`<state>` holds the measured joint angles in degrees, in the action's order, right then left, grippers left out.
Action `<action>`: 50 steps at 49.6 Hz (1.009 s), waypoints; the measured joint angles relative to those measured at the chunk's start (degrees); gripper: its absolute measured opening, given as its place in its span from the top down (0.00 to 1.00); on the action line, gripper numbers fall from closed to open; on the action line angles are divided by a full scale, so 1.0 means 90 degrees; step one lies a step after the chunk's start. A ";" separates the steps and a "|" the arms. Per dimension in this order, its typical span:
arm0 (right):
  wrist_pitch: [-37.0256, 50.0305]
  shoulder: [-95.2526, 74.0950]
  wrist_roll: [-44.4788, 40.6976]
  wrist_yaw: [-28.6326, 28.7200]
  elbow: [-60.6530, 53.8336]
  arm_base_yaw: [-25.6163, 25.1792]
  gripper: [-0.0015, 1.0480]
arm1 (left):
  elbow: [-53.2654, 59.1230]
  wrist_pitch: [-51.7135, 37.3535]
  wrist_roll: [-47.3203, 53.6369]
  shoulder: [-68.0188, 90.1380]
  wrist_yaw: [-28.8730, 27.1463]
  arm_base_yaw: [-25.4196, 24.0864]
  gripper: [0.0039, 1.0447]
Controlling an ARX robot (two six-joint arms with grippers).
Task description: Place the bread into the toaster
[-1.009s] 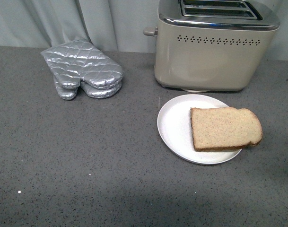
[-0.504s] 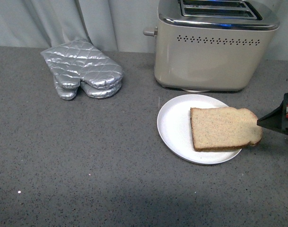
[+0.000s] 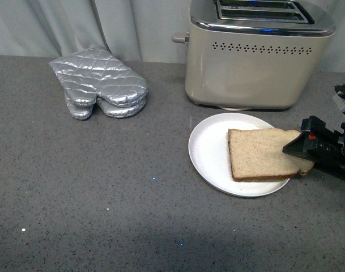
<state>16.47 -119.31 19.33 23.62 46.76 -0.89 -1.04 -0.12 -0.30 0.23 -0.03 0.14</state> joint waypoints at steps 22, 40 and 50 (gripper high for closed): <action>-0.0469 0.0580 0.0359 0.0017 -0.0039 -0.0182 0.99 | 0.0000 0.0000 0.0000 0.0000 0.0000 0.0000 0.06; -0.0843 0.2817 0.3422 -0.0049 -0.0695 0.0070 0.99 | 0.0000 0.0000 0.0000 0.0000 0.0000 0.0000 0.06; -0.1141 0.4430 0.5032 -0.1651 -0.0474 0.0840 0.99 | 0.0000 0.0000 0.0000 0.0000 0.0000 0.0000 0.06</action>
<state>6.20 -79.44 64.62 8.75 42.50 6.68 -1.04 -0.12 -0.30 0.23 -0.03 0.14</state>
